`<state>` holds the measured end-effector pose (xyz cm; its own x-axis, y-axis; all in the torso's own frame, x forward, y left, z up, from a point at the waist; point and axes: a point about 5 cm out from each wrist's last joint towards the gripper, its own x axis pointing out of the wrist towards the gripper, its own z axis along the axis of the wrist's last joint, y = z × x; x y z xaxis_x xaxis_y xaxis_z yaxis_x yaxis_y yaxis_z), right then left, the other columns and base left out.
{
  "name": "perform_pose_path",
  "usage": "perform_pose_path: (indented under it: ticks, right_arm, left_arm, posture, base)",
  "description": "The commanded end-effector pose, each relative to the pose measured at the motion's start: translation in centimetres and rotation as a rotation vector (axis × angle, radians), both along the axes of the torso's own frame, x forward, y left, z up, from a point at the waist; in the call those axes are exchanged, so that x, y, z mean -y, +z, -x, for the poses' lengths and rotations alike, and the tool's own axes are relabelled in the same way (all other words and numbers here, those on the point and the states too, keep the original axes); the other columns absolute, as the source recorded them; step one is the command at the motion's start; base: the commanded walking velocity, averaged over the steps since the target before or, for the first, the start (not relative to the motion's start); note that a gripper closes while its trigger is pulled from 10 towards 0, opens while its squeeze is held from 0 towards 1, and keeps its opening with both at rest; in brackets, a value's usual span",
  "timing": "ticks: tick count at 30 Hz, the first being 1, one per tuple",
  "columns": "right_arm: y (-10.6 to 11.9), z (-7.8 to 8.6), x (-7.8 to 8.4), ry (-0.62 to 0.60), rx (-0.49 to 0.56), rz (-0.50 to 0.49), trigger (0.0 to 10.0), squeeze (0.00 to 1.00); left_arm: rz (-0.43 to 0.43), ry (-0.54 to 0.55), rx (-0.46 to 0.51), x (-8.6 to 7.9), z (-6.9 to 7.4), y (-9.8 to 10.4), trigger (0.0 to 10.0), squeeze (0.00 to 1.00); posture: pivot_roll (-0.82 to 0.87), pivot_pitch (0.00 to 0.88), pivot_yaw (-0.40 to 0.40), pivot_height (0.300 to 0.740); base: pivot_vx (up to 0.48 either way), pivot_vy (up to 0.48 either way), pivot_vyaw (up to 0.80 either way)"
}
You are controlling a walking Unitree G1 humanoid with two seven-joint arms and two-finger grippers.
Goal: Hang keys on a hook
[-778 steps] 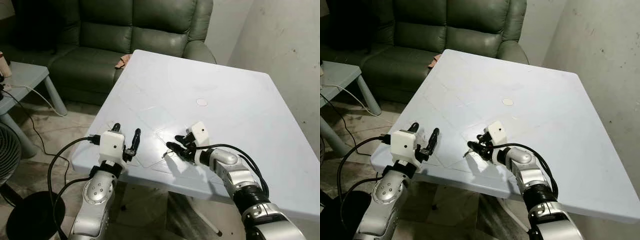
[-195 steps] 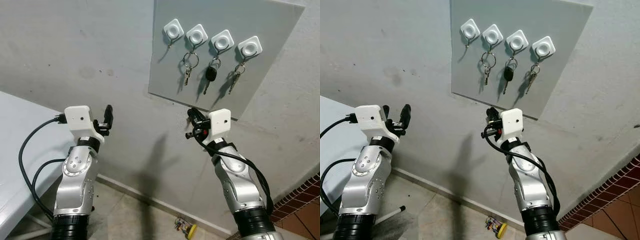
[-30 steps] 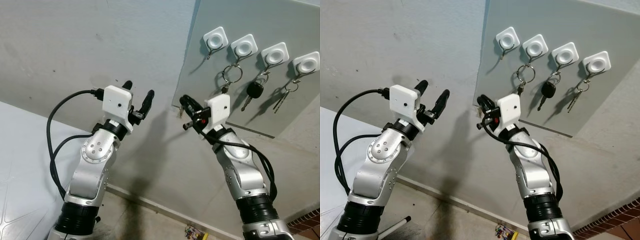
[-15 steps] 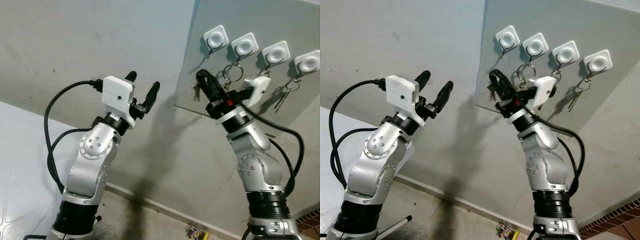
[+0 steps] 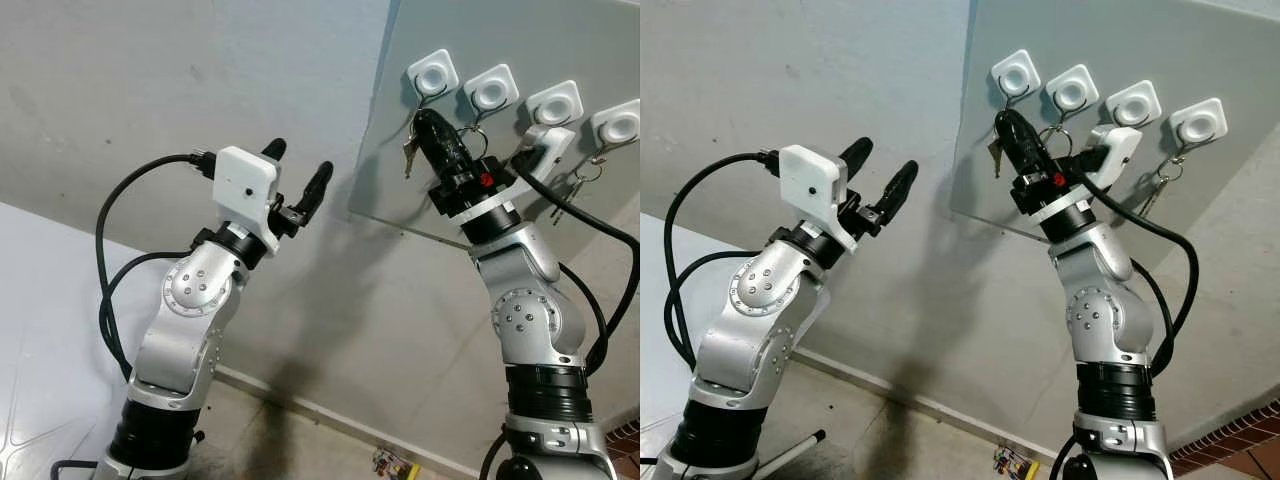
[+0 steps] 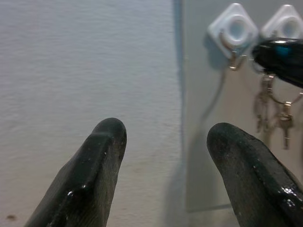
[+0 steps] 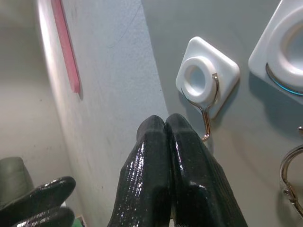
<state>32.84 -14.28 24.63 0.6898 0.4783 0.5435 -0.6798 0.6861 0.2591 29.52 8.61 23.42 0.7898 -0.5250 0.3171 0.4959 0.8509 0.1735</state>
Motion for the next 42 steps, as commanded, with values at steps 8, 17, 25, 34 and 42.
perform_pose_path:
  ticks: [8,17,25,34,42]
  right_arm:
    - [1.6,-0.3,0.5,-0.008,0.027,-0.068,10.0,0.0]
    - [1.6,-0.6,0.0,0.009,0.005,-0.084,10.0,0.0]
    - [1.5,-0.8,-0.2,0.01,-0.025,-0.094,10.0,0.0]
    - [1.0,0.6,-1.2,0.052,-0.03,-0.168,10.0,0.0]
    - [1.2,2.5,-2.6,0.209,0.012,-0.136,10.0,0.0]
  left_arm:
    - [-0.01,-0.066,0.025,1.3,0.7,1.0,10.0,0.0]
    - [-0.005,-0.067,0.025,1.4,0.9,1.2,10.0,0.0]
    - [0.001,-0.057,0.021,1.3,0.9,1.3,10.0,0.0]
    - [0.015,-0.041,0.021,1.0,0.9,1.5,10.0,0.0]
    - [0.015,-0.044,0.015,1.1,0.9,1.4,10.0,0.0]
  posture:
    - [-0.11,0.0,-0.08,0.74]
    - [-0.1,0.005,-0.086,0.74]
    - [-0.1,0.012,-0.09,0.74]
    - [-0.09,0.021,-0.094,0.74]
    - [-0.1,0.026,-0.089,0.74]
  base:
    - [0.0,0.0,0.0]
    - [0.0,0.0,0.0]
    - [0.0,0.0,0.0]
    - [0.0,0.0,0.0]
    - [0.0,0.0,0.0]
